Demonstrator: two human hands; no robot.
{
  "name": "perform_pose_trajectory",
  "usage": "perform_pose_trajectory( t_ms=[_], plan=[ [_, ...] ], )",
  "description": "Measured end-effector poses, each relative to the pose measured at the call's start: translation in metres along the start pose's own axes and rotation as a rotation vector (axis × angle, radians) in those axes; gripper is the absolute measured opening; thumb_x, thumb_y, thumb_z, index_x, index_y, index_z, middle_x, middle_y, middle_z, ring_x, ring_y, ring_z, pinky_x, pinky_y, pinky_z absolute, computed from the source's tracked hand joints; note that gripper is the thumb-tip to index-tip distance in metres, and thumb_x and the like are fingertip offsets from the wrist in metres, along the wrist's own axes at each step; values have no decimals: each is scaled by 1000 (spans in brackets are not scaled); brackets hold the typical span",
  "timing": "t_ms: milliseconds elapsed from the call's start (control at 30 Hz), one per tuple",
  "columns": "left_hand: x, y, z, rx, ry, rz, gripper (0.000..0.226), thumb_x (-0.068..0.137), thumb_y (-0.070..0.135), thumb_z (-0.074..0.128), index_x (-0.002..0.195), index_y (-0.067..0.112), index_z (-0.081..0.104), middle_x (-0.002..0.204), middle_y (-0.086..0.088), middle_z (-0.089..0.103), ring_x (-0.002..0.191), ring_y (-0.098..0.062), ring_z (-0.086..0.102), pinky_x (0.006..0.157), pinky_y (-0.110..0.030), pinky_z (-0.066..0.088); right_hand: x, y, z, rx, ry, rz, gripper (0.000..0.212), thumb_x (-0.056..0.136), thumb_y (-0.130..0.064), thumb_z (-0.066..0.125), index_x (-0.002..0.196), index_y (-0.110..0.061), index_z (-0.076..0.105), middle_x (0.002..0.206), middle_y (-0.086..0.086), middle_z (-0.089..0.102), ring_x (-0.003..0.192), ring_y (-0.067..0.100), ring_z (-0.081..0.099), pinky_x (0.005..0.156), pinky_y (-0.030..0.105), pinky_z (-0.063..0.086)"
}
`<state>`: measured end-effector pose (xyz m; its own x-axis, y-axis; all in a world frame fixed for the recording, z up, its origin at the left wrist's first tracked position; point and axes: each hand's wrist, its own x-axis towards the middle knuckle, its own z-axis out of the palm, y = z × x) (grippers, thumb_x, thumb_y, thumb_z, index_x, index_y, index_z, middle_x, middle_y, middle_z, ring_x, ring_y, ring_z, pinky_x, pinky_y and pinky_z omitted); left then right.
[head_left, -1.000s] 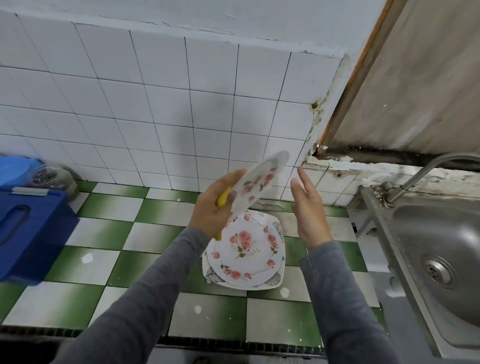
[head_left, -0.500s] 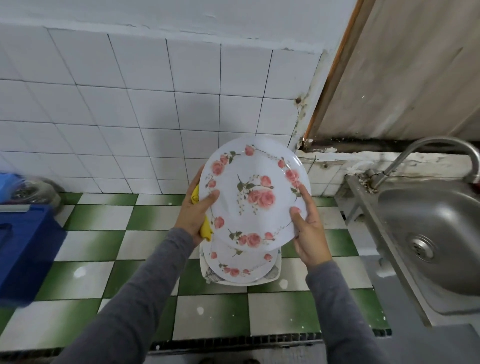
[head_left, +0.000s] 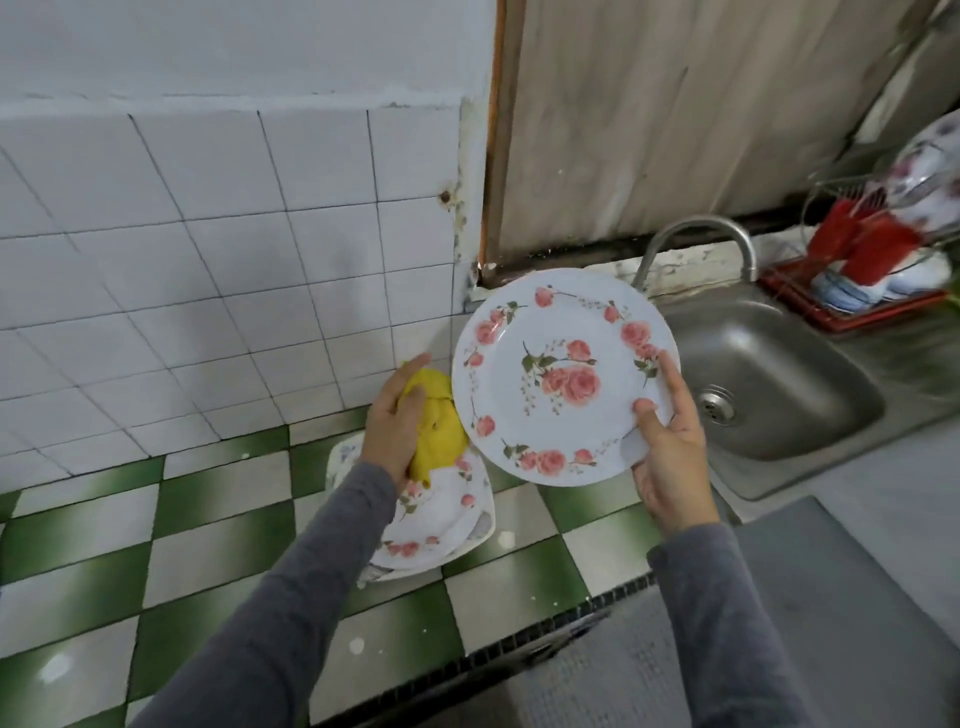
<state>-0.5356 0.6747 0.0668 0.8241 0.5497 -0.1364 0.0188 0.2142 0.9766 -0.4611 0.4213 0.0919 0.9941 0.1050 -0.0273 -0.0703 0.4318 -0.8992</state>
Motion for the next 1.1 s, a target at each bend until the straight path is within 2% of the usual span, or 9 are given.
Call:
perform_pose_trajectory(
  t_ms=[167, 267, 400, 533, 667, 800, 900, 1033, 1100],
  plan=[
    [-16, -1, 87, 74, -64, 30, 43, 102, 15, 50, 99, 53, 70, 141, -3, 54, 120, -23, 57, 97, -45, 55, -9, -48, -65, -49, 166, -109, 50, 104, -2, 46, 129, -43, 61, 145, -4, 55, 128, 22, 59, 100, 52, 52],
    [-35, -1, 148, 126, -135, 74, 53, 100, 11, 52, 92, 60, 68, 139, -2, 56, 116, -17, 58, 100, -42, 52, -16, -81, -117, -101, 237, -186, 51, 105, -4, 44, 130, -46, 59, 149, -5, 51, 129, 19, 58, 101, 49, 52],
    [-67, -12, 240, 114, -235, 79, 49, 97, 11, 57, 104, 58, 68, 140, -1, 57, 124, -21, 57, 102, -45, 51, -22, -127, -200, -237, 352, -274, 57, 106, -5, 43, 131, -54, 56, 155, -14, 40, 140, 13, 45, 112, 49, 43],
    [-104, -24, 335, 52, -341, 43, 49, 98, 12, 59, 107, 58, 68, 141, 2, 56, 117, -19, 63, 97, -46, 55, -25, -169, -270, -259, 431, -333, 57, 106, -1, 38, 137, -47, 51, 152, -14, 42, 139, 10, 44, 111, 38, 44],
    [-130, -32, 419, 37, -381, 30, 46, 101, 7, 54, 129, 42, 60, 129, 19, 48, 76, 16, 63, 69, -15, 54, -19, -204, -325, -256, 494, -341, 55, 106, 0, 36, 143, -39, 48, 144, -14, 47, 131, 8, 51, 98, 22, 51],
    [-144, -40, 490, 19, -407, 6, 51, 99, 5, 54, 122, 50, 60, 111, 26, 58, 74, -3, 63, 72, -26, 57, -8, -234, -373, -232, 511, -330, 54, 107, 0, 33, 149, -31, 42, 120, -29, 52, 101, -13, 63, 81, 12, 53],
    [-147, -48, 539, 25, -431, 12, 57, 98, 5, 54, 109, 60, 63, 132, 14, 58, 86, -19, 59, 83, -45, 55, 6, -251, -407, -230, 530, -346, 53, 107, 0, 34, 148, -32, 43, 119, -29, 54, 102, -10, 64, 85, 16, 55],
    [-138, -61, 610, 27, -421, 57, 60, 95, 4, 53, 107, 61, 63, 130, 16, 57, 102, -17, 64, 93, -38, 53, 39, -275, -453, -264, 553, -391, 51, 106, 2, 33, 147, -27, 44, 116, -33, 50, 97, -22, 59, 81, 8, 50],
    [-130, -65, 647, -9, -402, 80, 57, 95, 2, 52, 116, 53, 63, 133, 13, 58, 86, 1, 63, 80, -23, 54, 65, -289, -475, -288, 550, -420, 51, 107, 1, 34, 144, -31, 45, 116, -34, 51, 101, -19, 59, 88, 11, 51]
  ],
)
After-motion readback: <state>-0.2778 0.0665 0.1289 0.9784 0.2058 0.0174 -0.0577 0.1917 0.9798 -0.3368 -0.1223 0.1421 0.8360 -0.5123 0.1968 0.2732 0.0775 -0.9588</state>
